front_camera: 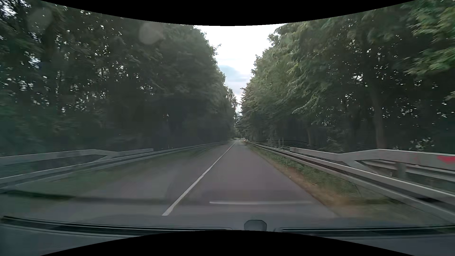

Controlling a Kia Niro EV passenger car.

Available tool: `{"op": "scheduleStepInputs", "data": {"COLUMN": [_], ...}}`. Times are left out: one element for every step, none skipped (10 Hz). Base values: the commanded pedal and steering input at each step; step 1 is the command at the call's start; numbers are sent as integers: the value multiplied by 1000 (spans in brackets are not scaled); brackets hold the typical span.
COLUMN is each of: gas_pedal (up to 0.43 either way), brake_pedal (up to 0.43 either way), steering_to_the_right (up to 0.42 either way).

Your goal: Follow the waypoints while adhering to traffic rules and regulations

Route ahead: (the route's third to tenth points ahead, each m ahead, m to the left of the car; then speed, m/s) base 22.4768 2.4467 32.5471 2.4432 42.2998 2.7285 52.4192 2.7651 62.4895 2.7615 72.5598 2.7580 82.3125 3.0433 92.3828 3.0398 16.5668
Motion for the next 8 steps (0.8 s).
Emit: {"op": "scheduleStepInputs", "data": {"gas_pedal": [138,138,138,138,138,138,138,138], "brake_pedal": [0,0,0,0,0,0,0,0], "steering_to_the_right": [-1,-1,-1,-1,-2,-2,-2,-2]}}
